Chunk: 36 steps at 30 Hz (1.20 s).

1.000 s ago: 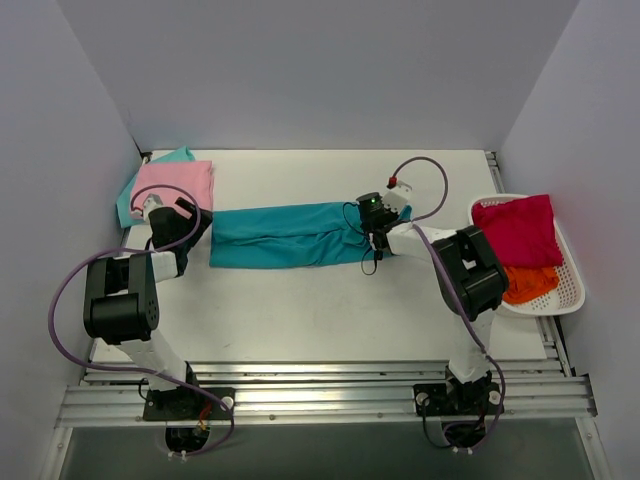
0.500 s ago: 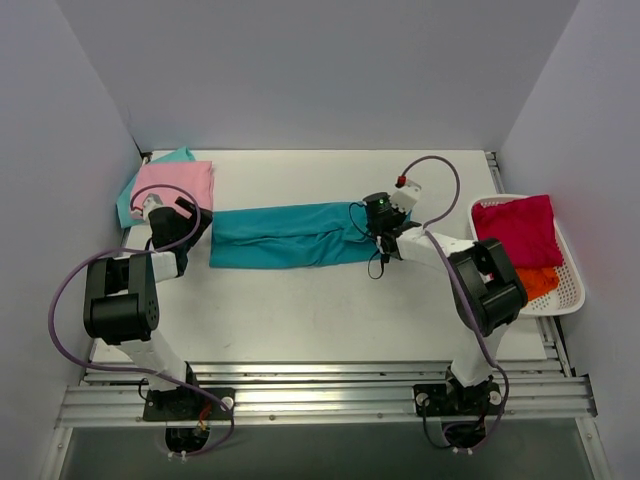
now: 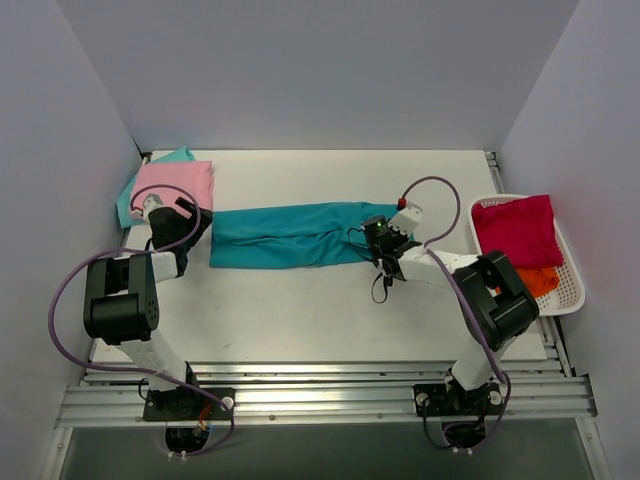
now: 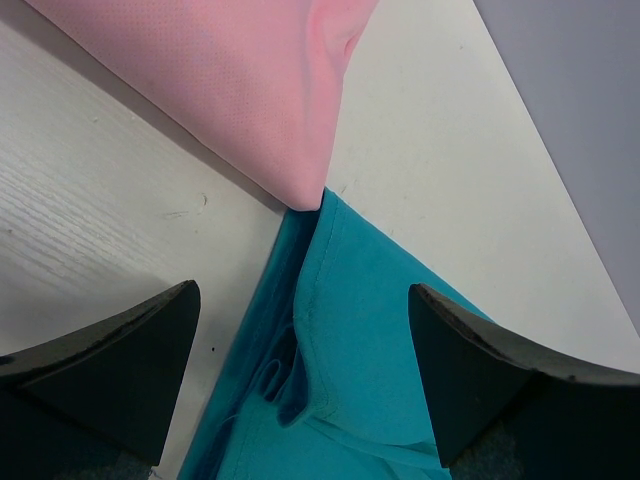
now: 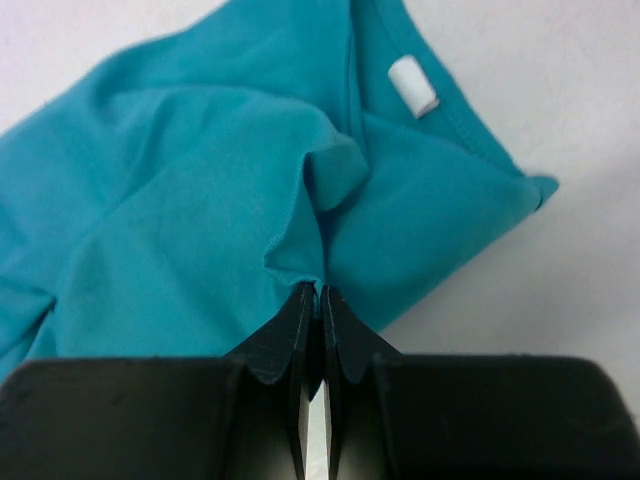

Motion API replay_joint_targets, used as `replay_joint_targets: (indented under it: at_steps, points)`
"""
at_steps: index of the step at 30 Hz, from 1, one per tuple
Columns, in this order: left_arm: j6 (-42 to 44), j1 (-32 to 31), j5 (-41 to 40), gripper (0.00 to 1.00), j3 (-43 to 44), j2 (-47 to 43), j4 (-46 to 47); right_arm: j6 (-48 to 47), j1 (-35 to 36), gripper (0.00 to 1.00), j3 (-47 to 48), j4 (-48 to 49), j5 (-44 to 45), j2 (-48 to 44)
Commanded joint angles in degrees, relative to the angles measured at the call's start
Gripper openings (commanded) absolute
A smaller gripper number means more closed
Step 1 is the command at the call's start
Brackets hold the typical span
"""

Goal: Fold and stack the t-shirts
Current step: Fold the tshirt

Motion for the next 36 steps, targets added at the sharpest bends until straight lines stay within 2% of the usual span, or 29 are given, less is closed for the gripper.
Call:
replay_joint_targets:
  at_steps: [1,4,5,7,8,11,16,21,23,30,32,33,35,36]
  points:
    - [0.84,0.35,0.70,0.94,-0.24,-0.47,2.85,3.65,2.56,0.00,-1.54,-1.75,4.04,0.00]
    - [0.84,0.35,0.62,0.94,-0.15,-0.38,2.85,5.41,3.52,0.00,-2.86,-2.72,5.27,0.35]
    - [0.84,0.35,0.62,0.94,-0.15,-0.38,2.76,5.68,3.79,0.16,-3.13,-3.16,6.67,0.09]
    - [0.84,0.35,0.62,0.94,-0.15,-0.38,2.76,6.29,4.75,0.41,-3.04,-5.17,8.51,-0.26]
    - [0.84,0.35,0.62,0.94,-0.15,-0.38,2.85,7.26,5.10,0.62,-2.78,-6.14,10.53,-1.05]
    - [0.84,0.44,0.53,0.94,-0.06,-0.29,2.76,8.23,5.72,0.90,-2.60,-8.95,12.65,-3.24]
    - [0.92,0.35,0.44,0.94,0.12,-0.21,2.59,8.50,5.72,0.93,-3.39,-9.84,14.33,-6.59]
    - [0.93,0.35,1.06,0.94,0.03,-0.29,2.59,8.14,5.29,0.90,-3.66,-8.26,14.15,-5.10]
    - [0.92,0.35,1.14,0.94,-0.15,-0.38,2.59,7.71,4.33,0.84,-3.92,-5.99,12.66,-3.18]
    - [1.01,0.44,1.41,0.94,0.29,-0.12,2.41,7.53,3.17,0.83,-3.83,-1.93,9.14,2.81]
    - [1.01,0.35,1.41,0.94,0.29,-0.12,2.41,6.83,2.65,0.72,-3.48,-0.54,8.18,4.30]
    - [1.01,0.35,1.41,0.94,0.20,-0.12,2.50,6.39,1.78,0.45,-3.57,0.26,7.48,4.66]
    - [1.01,0.35,1.49,0.94,0.29,-0.20,2.59,5.51,0.72,0.20,-3.48,2.20,5.64,5.71]
    - [1.01,0.44,1.50,0.94,0.12,-0.21,2.67,5.25,-0.24,0.00,-3.13,2.64,5.28,6.15]
